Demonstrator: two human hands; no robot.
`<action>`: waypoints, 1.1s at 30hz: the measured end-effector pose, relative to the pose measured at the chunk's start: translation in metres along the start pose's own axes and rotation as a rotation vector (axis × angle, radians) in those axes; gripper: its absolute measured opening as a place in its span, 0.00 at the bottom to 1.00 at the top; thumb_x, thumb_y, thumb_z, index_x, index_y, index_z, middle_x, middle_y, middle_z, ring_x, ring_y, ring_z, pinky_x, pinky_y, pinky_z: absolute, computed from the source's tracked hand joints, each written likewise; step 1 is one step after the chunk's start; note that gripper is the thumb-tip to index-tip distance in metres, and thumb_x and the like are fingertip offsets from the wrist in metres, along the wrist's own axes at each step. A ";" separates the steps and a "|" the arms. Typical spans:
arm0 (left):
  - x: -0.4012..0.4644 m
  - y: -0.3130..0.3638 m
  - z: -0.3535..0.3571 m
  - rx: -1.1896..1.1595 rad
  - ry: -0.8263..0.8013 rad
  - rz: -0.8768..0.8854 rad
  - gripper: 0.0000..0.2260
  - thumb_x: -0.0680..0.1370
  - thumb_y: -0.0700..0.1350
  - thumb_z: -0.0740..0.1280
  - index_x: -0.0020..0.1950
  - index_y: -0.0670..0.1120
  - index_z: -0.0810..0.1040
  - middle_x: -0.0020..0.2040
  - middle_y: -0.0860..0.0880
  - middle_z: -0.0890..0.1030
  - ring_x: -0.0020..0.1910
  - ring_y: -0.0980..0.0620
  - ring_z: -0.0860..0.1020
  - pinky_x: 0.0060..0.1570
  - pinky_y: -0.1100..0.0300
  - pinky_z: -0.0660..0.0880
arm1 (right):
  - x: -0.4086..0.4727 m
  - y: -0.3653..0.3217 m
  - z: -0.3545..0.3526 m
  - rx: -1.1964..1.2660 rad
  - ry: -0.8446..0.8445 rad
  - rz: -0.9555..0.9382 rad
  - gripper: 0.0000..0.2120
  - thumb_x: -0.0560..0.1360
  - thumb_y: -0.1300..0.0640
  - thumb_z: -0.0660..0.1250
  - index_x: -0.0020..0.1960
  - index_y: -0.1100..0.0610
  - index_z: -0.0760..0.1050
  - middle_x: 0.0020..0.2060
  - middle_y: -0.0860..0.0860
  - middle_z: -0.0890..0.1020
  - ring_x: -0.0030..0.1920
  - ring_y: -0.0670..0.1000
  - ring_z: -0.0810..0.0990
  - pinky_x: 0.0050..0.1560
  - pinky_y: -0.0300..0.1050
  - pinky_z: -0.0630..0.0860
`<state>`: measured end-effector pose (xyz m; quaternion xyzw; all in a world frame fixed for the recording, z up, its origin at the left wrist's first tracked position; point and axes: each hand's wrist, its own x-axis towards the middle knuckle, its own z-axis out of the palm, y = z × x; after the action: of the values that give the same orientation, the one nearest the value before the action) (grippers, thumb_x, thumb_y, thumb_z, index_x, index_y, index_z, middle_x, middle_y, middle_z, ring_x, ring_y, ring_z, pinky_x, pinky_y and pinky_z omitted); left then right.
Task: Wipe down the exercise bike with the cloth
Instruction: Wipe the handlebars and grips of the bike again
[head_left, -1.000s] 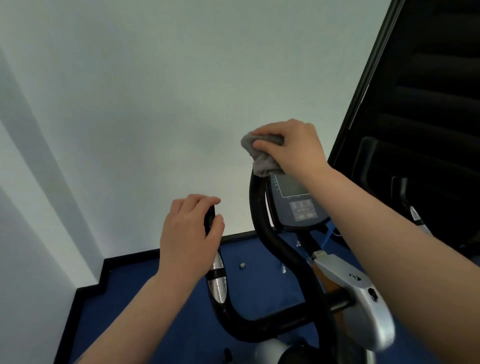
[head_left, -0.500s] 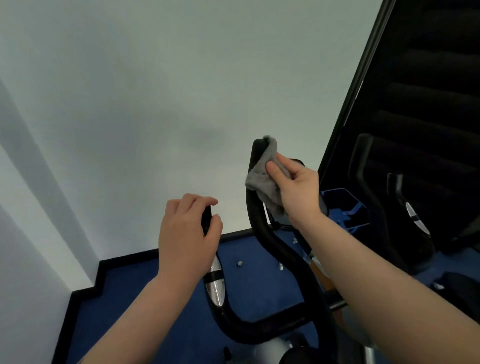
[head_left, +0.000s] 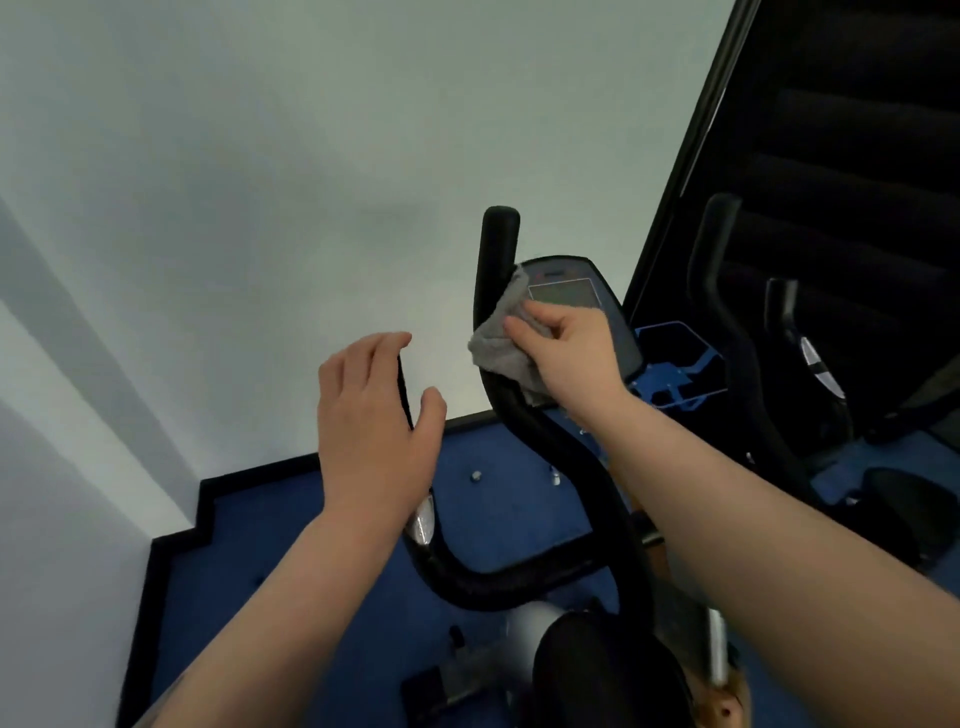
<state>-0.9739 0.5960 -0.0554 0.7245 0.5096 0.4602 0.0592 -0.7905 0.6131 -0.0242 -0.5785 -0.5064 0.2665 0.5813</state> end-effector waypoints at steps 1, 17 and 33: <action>-0.001 0.002 0.002 -0.010 0.008 -0.016 0.19 0.73 0.44 0.65 0.65 0.45 0.71 0.60 0.48 0.72 0.60 0.51 0.63 0.59 0.65 0.58 | -0.006 0.004 -0.001 -0.078 -0.009 -0.005 0.09 0.74 0.62 0.69 0.53 0.64 0.82 0.47 0.58 0.85 0.46 0.46 0.81 0.50 0.44 0.79; 0.003 0.009 -0.003 0.106 -0.054 -0.037 0.19 0.74 0.44 0.64 0.65 0.46 0.71 0.62 0.45 0.72 0.62 0.44 0.66 0.60 0.54 0.64 | -0.064 0.002 -0.063 -0.530 -0.250 -0.002 0.12 0.72 0.54 0.72 0.55 0.52 0.82 0.48 0.46 0.85 0.46 0.39 0.80 0.49 0.32 0.76; 0.002 0.017 -0.006 0.075 -0.084 -0.120 0.19 0.74 0.44 0.64 0.64 0.46 0.72 0.63 0.47 0.73 0.63 0.46 0.66 0.60 0.54 0.64 | -0.150 0.011 -0.101 -0.793 -0.115 -0.034 0.08 0.72 0.52 0.71 0.51 0.47 0.84 0.34 0.44 0.85 0.35 0.43 0.80 0.38 0.40 0.78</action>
<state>-0.9667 0.5874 -0.0415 0.7131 0.5661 0.4057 0.0805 -0.7485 0.4401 -0.0579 -0.7336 -0.6112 0.0726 0.2881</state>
